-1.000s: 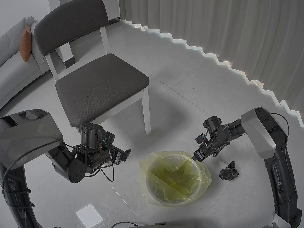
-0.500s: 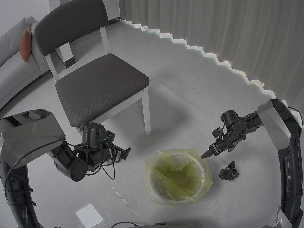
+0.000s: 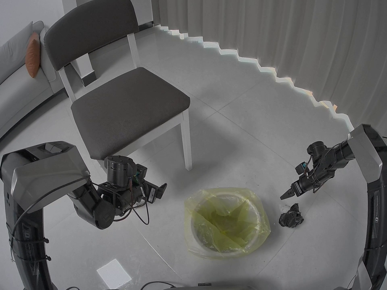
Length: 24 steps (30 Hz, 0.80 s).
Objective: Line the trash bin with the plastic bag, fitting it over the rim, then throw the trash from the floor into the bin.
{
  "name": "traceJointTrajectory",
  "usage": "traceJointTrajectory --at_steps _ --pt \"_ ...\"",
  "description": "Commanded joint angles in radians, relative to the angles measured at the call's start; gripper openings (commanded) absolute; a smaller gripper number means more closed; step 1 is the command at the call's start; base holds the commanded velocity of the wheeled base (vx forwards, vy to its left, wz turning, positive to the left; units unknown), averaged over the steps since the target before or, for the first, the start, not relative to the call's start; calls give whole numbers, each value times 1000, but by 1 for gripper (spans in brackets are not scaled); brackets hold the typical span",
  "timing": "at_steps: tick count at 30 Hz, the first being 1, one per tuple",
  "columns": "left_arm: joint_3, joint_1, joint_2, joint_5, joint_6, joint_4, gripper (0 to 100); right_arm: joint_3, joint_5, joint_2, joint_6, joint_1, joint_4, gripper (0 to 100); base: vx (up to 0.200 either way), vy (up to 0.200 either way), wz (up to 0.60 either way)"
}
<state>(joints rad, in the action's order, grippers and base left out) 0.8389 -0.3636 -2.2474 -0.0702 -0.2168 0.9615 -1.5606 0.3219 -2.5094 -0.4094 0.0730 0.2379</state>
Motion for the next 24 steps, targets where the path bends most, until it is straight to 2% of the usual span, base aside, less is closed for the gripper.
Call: traceJointTrajectory --at_steps 1,10,16,24 --pt "0 3 -9 1 7 10 100 8 -3 -3 -8 30 1 100 -200 0 0" --pt "0 2 -14 6 28 66 100 -62 -7 -66 -14 67 -26 100 0 0 0" --pt "5 0 -14 4 30 74 100 -254 -49 -178 -6 68 -20 100 0 0 0" --pt "5 -5 -14 0 28 75 100 -409 -63 -287 -2 70 0 100 0 0 0"
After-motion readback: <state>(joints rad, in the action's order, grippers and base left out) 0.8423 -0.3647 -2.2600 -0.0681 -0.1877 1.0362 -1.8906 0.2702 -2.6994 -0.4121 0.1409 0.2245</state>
